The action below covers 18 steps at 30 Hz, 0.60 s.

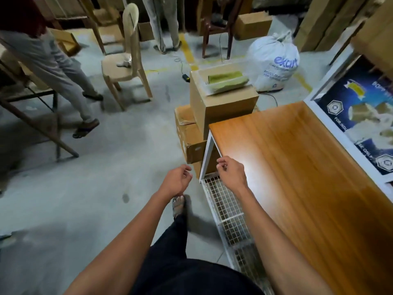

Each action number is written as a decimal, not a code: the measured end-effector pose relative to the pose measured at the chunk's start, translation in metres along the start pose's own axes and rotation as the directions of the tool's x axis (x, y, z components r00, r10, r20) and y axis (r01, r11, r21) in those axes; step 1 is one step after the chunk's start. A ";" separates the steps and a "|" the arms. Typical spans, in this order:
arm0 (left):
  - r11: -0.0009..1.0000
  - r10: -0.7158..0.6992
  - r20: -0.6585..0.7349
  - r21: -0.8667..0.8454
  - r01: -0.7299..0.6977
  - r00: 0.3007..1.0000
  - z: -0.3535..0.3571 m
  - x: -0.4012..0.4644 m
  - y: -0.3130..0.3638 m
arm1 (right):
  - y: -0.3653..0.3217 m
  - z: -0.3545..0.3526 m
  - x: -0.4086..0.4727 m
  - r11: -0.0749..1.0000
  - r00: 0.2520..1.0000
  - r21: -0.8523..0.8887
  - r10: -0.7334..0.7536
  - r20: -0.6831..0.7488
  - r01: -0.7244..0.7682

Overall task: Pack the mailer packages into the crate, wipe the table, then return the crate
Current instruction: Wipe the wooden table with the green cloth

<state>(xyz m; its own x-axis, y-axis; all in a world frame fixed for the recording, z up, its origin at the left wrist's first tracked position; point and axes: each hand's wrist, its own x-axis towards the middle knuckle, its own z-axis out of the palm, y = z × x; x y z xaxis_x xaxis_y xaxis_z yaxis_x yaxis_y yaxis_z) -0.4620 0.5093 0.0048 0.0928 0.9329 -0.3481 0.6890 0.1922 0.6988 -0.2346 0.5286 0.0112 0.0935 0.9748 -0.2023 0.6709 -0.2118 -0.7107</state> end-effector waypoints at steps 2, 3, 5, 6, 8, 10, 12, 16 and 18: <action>0.999 0.046 -0.007 -0.007 -0.047 0.999 -0.017 0.047 0.015 | -0.008 -0.005 0.040 0.999 0.998 -0.023 0.027 -0.051 -0.029; 0.997 0.072 -0.008 -0.001 -0.072 0.997 -0.028 0.069 0.026 | -0.014 -0.008 0.059 0.998 0.994 -0.034 0.053 -0.097 -0.057; 0.992 0.127 -0.012 0.021 -0.127 0.992 -0.051 0.112 0.052 | -0.027 -0.017 0.095 0.992 0.972 -0.039 0.109 -0.206 -0.119; 0.986 0.165 -0.018 0.026 -0.165 0.986 -0.062 0.132 0.067 | -0.033 -0.022 0.112 0.989 0.959 -0.044 0.125 -0.254 -0.140; 0.964 0.266 -0.022 0.021 -0.266 0.964 -0.081 0.170 0.095 | -0.043 -0.031 0.143 0.982 0.924 -0.049 0.153 -0.350 -0.181; 0.932 0.363 -0.020 0.020 -0.363 0.931 -0.096 0.200 0.127 | -0.046 -0.039 0.168 0.973 0.877 -0.024 0.196 -0.439 -0.229; 0.893 0.449 -0.041 0.037 -0.448 0.893 -0.108 0.228 0.159 | -0.044 -0.046 0.189 0.960 0.829 0.002 0.244 -0.503 -0.282; 0.833 0.549 -0.053 0.118 -0.540 0.834 -0.119 0.282 0.205 | -0.024 -0.051 0.222 0.937 0.800 0.048 0.322 -0.506 -0.347; 0.808 0.571 -0.034 0.197 -0.555 0.820 -0.117 0.309 0.216 | -0.013 -0.052 0.233 0.916 0.795 0.007 0.351 -0.494 -0.401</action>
<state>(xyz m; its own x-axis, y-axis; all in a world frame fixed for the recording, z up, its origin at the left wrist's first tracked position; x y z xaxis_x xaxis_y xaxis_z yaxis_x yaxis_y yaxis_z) -0.3682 0.8749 0.1210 0.4454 0.8851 0.1352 0.6466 -0.4224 0.6352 -0.1829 0.7617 0.0085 0.6734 0.7351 -0.0779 0.5723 -0.5851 -0.5745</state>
